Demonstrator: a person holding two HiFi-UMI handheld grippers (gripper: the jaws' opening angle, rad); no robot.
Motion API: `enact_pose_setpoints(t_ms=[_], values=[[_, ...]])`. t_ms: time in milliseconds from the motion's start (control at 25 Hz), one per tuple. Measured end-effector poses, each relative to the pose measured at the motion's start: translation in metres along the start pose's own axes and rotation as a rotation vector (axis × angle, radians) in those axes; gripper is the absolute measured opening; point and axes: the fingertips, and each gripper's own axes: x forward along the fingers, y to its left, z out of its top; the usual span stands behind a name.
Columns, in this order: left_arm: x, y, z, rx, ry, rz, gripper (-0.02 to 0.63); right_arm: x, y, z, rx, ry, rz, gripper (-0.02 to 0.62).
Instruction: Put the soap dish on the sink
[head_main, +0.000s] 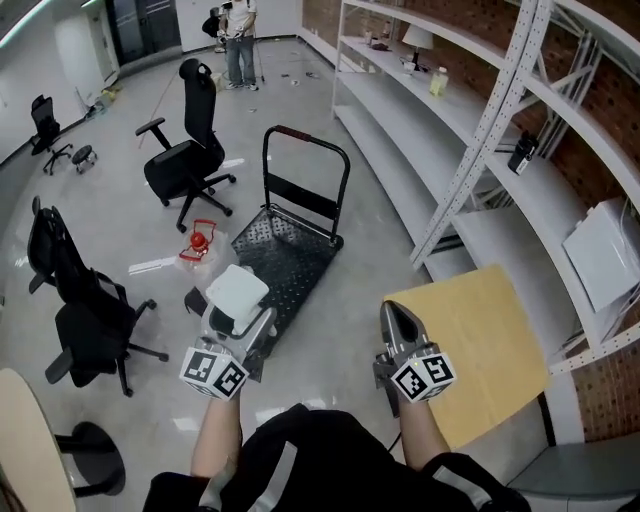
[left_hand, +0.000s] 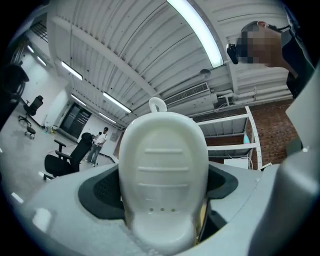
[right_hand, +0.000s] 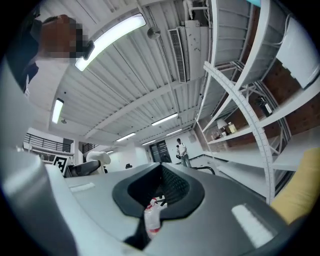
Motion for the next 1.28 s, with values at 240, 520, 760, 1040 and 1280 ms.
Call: enact_pose_setpoints(t_ms=[240,520,760,1040,1280], values=[[-0.054,0.004,0.015,0.019,-0.041,0.166,0.466,0.02,0.029,-0.018,0.03,0.066,0.161,0.006],[-0.134,0.001,0.019,0.059,-0.045,0.39,0.466,0.034,0.069,-0.048,0.067,0.15,0.344,0.006],[-0.199,0.005,0.034,0.096,-0.084,0.54,0.466,0.048,0.12,-0.067,0.106,0.194,0.49,0.006],[-0.248,0.025,0.066,0.106,-0.143,0.61,0.466,0.069,0.187,-0.074,0.102,0.194,0.583,0.006],[-0.291,0.051,0.099,0.171,-0.189,0.655,0.466,0.091,0.247,-0.08,0.093,0.186,0.644,0.006]])
